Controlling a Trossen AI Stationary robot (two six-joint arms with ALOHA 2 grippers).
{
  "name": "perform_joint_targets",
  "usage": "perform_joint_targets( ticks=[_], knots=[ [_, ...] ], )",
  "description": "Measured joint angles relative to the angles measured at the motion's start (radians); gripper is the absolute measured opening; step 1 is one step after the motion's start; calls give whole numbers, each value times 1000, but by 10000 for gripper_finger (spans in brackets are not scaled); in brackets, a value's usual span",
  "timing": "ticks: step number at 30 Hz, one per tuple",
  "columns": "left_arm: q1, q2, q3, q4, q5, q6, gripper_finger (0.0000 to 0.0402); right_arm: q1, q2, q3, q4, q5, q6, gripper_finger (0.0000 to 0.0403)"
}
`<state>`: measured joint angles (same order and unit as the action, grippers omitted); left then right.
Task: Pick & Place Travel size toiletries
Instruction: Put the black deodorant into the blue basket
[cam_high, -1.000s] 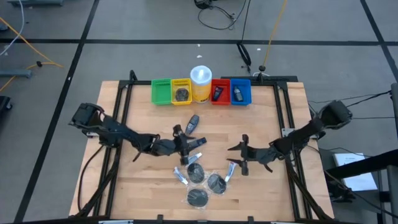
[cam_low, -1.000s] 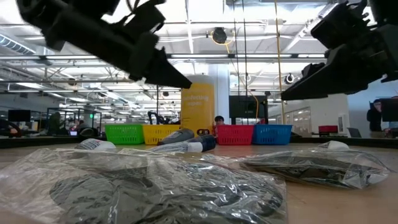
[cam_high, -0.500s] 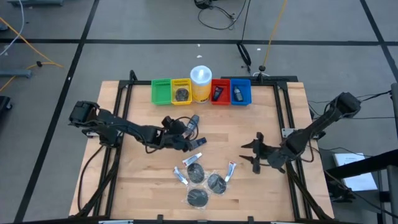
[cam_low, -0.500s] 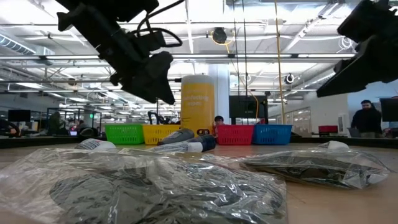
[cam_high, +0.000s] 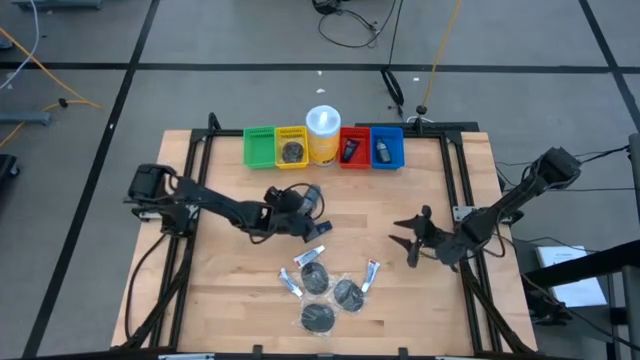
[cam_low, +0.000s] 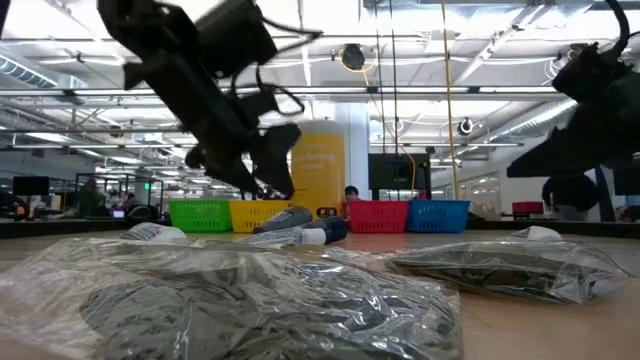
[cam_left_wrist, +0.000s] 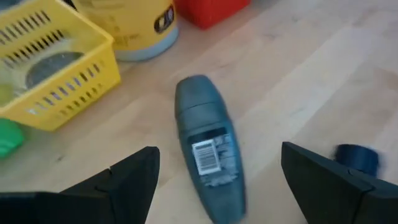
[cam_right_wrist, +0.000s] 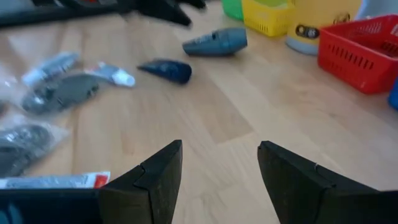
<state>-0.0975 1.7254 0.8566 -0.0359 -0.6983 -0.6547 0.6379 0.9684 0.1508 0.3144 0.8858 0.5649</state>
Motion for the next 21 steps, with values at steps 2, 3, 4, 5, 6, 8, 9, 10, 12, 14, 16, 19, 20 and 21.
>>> perform_joint_targets(
  ticks=[2,3,4,5,6,8,9,10,12,14,16,19,20,21],
  knots=[
    [21,34,0,56,25,44,331,-7,1,-32,119,-24,-47,201],
    [28,53,0,96,35,67,331,-9,-2,-44,163,-31,-67,201],
    [35,69,1,124,46,87,331,-10,-2,-55,208,-48,-87,201],
    [44,85,1,141,52,96,331,-10,-1,-62,247,-53,-105,201],
    [52,103,0,161,52,95,331,-10,-2,-68,277,-54,-118,201],
    [70,125,0,179,56,86,331,-10,-1,-72,319,-55,-136,201],
    [80,132,0,175,59,83,331,-10,-2,-73,324,-55,-137,201],
    [90,142,0,191,66,75,331,-10,-2,-73,322,-56,-138,201],
    [107,157,1,195,92,75,330,-10,-1,-73,321,-57,-140,201],
    [117,181,0,243,138,101,325,-10,-1,-73,317,-64,-141,201],
    [125,199,0,276,193,146,310,-10,-1,-73,324,-79,-158,201],
    [132,223,1,338,266,209,273,-10,1,-74,325,-80,-192,201],
    [132,228,2,348,282,225,257,-10,2,-74,327,-78,-193,201],
    [131,230,2,353,294,236,239,-11,6,-74,327,-77,-193,201]
  ],
)
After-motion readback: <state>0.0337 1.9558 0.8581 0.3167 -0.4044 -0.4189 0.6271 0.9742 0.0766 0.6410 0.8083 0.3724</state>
